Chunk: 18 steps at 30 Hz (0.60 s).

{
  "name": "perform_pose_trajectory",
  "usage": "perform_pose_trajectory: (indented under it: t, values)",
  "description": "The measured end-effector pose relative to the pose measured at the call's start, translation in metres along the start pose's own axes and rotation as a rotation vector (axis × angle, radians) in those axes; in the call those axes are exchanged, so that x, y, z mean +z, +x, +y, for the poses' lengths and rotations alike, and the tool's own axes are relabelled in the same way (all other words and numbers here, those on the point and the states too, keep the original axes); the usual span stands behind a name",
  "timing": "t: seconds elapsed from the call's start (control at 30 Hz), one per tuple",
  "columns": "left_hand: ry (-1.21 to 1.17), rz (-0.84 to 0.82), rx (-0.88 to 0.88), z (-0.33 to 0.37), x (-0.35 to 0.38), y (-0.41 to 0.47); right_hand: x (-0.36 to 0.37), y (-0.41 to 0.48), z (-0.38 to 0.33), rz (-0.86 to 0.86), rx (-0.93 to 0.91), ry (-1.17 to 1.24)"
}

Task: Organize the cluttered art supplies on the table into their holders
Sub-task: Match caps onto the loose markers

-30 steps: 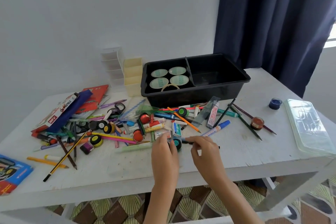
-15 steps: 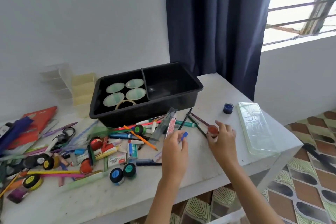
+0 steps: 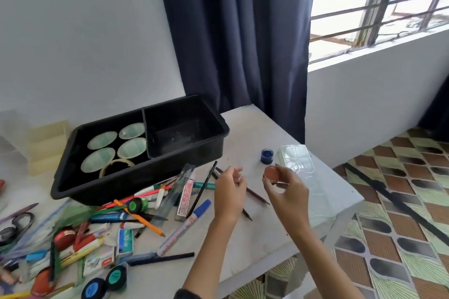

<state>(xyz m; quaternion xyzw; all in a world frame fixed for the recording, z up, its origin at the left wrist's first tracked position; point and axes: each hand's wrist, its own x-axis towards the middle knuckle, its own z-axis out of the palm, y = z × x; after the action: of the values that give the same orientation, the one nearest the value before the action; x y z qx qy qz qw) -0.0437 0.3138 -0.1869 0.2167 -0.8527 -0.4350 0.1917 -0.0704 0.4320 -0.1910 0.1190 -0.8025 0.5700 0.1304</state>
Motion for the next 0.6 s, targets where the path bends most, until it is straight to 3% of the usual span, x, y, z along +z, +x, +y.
perform_pose_trajectory:
  t: [0.43, 0.6]
  values:
    - [0.148, -0.104, 0.006, 0.015, 0.089, 0.077, -0.066, 0.013, 0.038, 0.080, 0.192, 0.120]
    - [-0.026, -0.069, -0.001, 0.010, 0.081, 0.071, -0.062, 0.003, 0.041, 0.042, 0.203, 0.149]
